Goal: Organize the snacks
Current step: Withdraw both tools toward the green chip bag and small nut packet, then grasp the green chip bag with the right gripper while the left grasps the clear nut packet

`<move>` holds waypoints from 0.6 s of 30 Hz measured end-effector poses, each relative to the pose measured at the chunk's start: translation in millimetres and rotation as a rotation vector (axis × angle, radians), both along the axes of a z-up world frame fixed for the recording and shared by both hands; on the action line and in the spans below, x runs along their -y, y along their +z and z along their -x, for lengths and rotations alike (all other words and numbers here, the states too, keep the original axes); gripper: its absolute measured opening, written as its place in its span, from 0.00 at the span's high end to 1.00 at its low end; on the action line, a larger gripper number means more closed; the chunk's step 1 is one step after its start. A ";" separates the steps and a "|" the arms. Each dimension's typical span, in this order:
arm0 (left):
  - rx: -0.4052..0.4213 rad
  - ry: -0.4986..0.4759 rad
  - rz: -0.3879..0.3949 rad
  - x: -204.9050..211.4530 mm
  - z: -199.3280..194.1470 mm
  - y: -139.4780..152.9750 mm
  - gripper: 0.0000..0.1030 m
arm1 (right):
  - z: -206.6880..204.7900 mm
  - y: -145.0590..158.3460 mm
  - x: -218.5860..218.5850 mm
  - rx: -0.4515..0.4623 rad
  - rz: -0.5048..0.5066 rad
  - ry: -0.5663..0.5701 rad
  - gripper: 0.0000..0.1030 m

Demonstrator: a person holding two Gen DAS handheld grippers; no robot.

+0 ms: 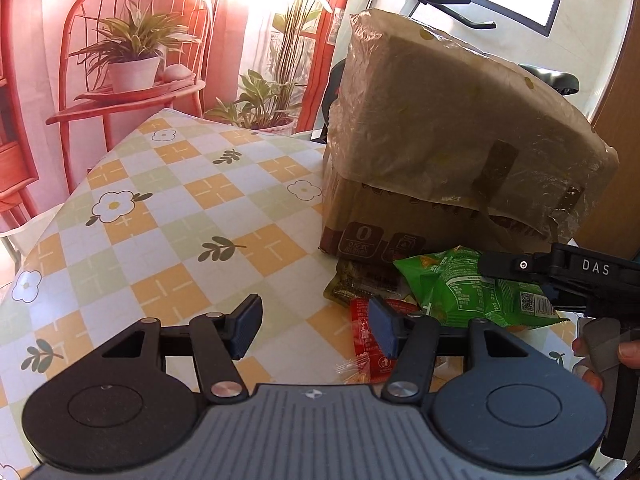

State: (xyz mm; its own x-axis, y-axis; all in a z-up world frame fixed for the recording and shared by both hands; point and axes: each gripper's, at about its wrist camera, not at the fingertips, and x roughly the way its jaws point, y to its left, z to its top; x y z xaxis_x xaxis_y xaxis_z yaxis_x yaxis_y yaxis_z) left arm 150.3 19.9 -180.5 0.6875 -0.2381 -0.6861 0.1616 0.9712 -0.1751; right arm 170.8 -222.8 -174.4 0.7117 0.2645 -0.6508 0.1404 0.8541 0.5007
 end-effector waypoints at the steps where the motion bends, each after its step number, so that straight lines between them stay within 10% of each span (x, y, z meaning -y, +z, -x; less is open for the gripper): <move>1: -0.001 -0.001 -0.004 0.6 0.2 -0.8 0.42 | -3.6 -1.0 -1.5 -0.009 0.005 -0.001 0.09; 11: -0.031 -0.034 -0.022 8.0 5.5 -10.9 0.43 | 0.9 -31.2 12.4 -0.074 -0.167 -0.024 0.07; 18: -0.041 -0.036 -0.029 10.4 10.7 -13.5 0.46 | 8.0 -30.8 13.8 -0.031 -0.181 0.036 0.32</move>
State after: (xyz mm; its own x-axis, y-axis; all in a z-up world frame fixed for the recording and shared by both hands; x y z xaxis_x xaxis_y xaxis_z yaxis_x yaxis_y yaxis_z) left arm 139.7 9.5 -194.1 0.6501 -0.2413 -0.7205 0.1894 0.9698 -0.1538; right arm 162.9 -236.6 -205.1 0.6802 0.4045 -0.6113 0.1289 0.7550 0.6430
